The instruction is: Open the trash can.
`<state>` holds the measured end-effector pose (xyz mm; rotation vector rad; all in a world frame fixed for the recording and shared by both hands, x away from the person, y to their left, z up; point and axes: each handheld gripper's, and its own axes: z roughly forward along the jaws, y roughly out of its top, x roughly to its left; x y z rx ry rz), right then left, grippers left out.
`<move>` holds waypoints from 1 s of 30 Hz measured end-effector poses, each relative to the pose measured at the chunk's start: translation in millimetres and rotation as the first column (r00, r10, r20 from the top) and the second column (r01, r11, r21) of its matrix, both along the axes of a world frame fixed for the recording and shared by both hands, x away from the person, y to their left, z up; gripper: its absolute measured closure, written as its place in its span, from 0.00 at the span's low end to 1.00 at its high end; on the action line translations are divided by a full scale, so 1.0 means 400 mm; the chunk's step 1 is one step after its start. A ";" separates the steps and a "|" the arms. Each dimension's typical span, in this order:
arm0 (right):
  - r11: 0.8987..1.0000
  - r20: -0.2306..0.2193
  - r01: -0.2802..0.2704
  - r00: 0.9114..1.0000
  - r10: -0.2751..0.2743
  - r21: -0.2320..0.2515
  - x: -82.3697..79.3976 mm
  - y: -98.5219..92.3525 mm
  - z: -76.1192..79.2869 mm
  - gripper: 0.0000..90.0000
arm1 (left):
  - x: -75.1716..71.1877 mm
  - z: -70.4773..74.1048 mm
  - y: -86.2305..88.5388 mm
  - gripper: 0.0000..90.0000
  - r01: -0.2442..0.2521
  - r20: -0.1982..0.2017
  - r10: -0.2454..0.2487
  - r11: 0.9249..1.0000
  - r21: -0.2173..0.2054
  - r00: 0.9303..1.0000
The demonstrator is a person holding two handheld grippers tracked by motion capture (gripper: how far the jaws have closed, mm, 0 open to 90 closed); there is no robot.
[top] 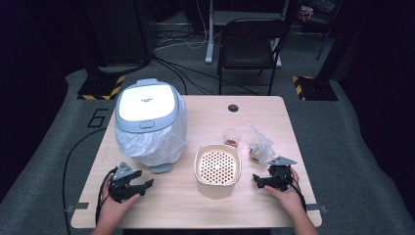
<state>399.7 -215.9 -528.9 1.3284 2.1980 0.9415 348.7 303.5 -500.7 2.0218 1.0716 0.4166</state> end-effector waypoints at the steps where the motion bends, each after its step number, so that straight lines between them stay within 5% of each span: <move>1: 1.000 0.000 -0.001 1.000 0.001 0.000 0.000 0.000 0.000 0.04 | -0.001 0.000 -0.007 0.40 -0.003 -0.007 0.003 1.000 -0.008 1.000; 8: 1.000 -0.001 0.000 1.000 0.000 0.000 0.000 0.000 0.000 0.04 | 0.009 0.015 -0.046 0.39 0.062 -0.016 -0.062 0.998 -0.029 0.998; 10: 1.000 0.000 -0.001 1.000 0.001 0.001 -0.001 -0.001 0.000 0.04 | 0.010 0.020 -0.079 0.40 0.097 0.030 -0.097 0.995 -0.004 0.995; 13: 1.000 0.004 -0.005 1.000 0.005 -0.002 -0.001 -0.002 0.000 0.04 | 0.016 0.019 -0.103 0.40 0.117 0.034 -0.117 0.993 0.001 0.993; 16: 1.000 0.004 -0.005 1.000 0.005 -0.001 -0.002 -0.002 0.000 0.04 | 0.028 0.018 -0.118 0.39 0.113 0.039 -0.113 0.993 0.021 0.993; 21: 1.000 0.004 -0.005 1.000 0.005 -0.001 -0.002 -0.002 0.000 0.04 | 0.040 0.012 -0.138 0.39 0.053 0.003 -0.053 0.998 -0.038 0.999; 30: 1.000 0.004 -0.005 1.000 0.005 -0.001 -0.002 -0.002 -0.001 0.04 | 0.057 -0.009 -0.147 0.37 0.047 0.019 -0.047 0.999 -0.009 0.999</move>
